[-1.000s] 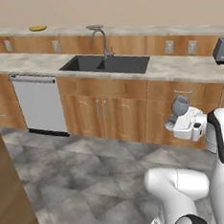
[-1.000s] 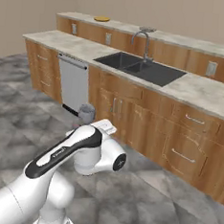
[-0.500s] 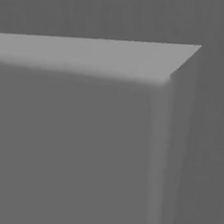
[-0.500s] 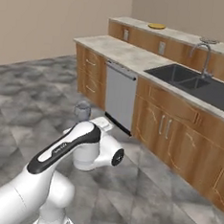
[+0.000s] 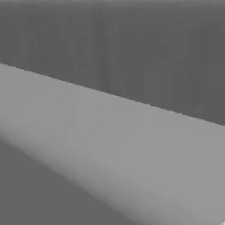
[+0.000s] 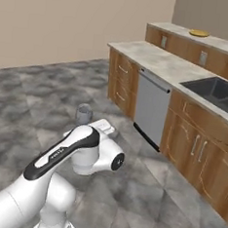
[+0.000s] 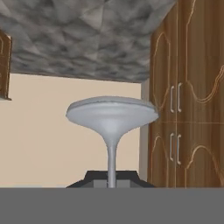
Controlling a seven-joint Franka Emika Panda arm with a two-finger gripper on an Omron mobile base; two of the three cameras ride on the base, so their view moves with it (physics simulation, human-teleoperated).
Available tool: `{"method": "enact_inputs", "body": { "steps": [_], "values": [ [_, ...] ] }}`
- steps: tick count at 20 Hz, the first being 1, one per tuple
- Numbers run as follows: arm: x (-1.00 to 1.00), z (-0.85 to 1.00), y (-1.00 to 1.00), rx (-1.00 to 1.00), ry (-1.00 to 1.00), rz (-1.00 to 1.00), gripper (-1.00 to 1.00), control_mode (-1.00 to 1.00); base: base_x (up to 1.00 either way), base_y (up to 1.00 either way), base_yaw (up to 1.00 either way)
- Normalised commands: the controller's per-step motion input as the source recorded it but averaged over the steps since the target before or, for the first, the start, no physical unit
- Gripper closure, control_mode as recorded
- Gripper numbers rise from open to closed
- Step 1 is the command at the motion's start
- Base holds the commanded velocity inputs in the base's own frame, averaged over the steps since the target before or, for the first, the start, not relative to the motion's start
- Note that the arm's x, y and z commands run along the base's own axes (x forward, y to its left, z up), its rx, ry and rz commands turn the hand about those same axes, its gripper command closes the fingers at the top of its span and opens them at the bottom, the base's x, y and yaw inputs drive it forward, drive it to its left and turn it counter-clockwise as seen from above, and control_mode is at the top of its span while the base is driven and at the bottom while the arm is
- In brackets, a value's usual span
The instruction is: Retrieve the wine glasses from the counter and place one next to each plate.
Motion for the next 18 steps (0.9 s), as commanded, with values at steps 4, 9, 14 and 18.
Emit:
{"method": "enact_inputs", "body": {
  "steps": [4,9,14,18],
  "values": [
    [0.0,0.0,0.0,0.0,0.0,0.0,1.0,1.0,1.0,-0.45,0.28],
    [0.0,0.0,0.0,0.0,0.0,0.0,1.0,1.0,1.0,-0.73,0.21],
    [0.0,0.0,0.0,0.0,0.0,0.0,1.0,1.0,1.0,-0.14,0.46],
    [0.0,0.0,0.0,0.0,0.0,0.0,1.0,1.0,1.0,-0.05,0.46]
  ]
}}
